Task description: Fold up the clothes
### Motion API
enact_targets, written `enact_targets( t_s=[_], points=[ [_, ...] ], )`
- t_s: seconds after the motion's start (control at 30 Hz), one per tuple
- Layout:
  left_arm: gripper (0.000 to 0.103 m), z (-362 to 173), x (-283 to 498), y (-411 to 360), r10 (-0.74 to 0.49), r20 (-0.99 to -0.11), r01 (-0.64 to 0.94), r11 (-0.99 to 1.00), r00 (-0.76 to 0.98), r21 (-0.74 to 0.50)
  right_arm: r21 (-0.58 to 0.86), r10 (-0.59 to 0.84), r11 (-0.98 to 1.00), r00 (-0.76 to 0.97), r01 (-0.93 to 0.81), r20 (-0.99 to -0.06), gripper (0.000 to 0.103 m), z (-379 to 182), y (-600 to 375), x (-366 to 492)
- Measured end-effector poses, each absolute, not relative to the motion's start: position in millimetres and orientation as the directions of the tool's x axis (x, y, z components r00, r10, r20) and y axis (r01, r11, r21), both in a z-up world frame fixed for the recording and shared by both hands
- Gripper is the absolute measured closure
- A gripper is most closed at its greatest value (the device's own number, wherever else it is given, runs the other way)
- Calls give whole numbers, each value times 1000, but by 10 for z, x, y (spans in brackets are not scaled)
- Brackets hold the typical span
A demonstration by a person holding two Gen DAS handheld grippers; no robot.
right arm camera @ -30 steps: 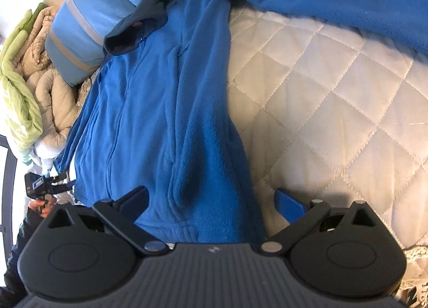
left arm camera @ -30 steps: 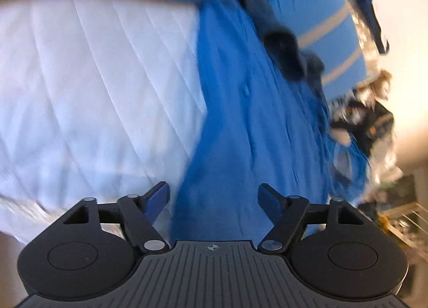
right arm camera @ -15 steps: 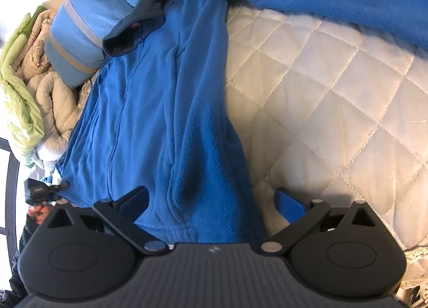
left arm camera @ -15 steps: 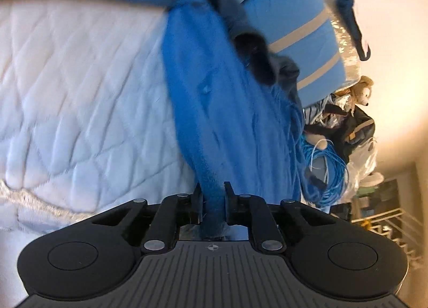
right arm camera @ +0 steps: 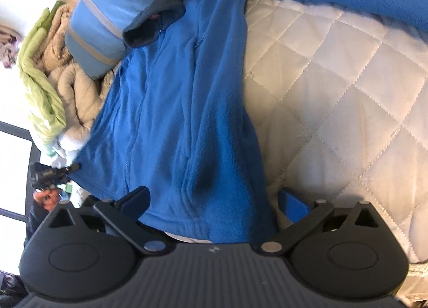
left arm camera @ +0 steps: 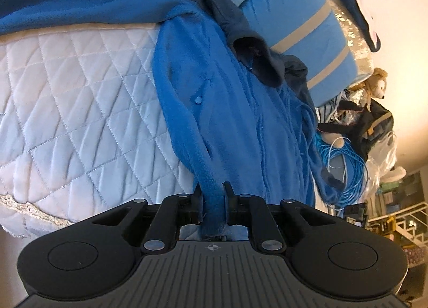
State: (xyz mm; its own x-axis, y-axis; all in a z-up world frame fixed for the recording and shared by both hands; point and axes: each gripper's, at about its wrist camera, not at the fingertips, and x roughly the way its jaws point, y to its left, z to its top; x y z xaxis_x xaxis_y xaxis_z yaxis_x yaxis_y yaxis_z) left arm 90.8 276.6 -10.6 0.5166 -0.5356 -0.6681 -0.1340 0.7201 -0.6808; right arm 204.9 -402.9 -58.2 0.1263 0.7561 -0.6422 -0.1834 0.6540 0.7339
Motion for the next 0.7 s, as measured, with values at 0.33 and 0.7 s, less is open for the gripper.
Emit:
enact_targets(
  t_s=[0.33, 0.7],
  points=[
    [92, -21, 832, 2762, -484, -700, -180, 740, 525, -648, 655, 687, 726, 163, -211, -709, 86, -477, -3985, 1912],
    [93, 365, 593, 2682, -458, -708, -136, 782, 538, -609, 549, 602, 798, 301, -246, -740, 87, 408, -4086, 1706]
  ],
)
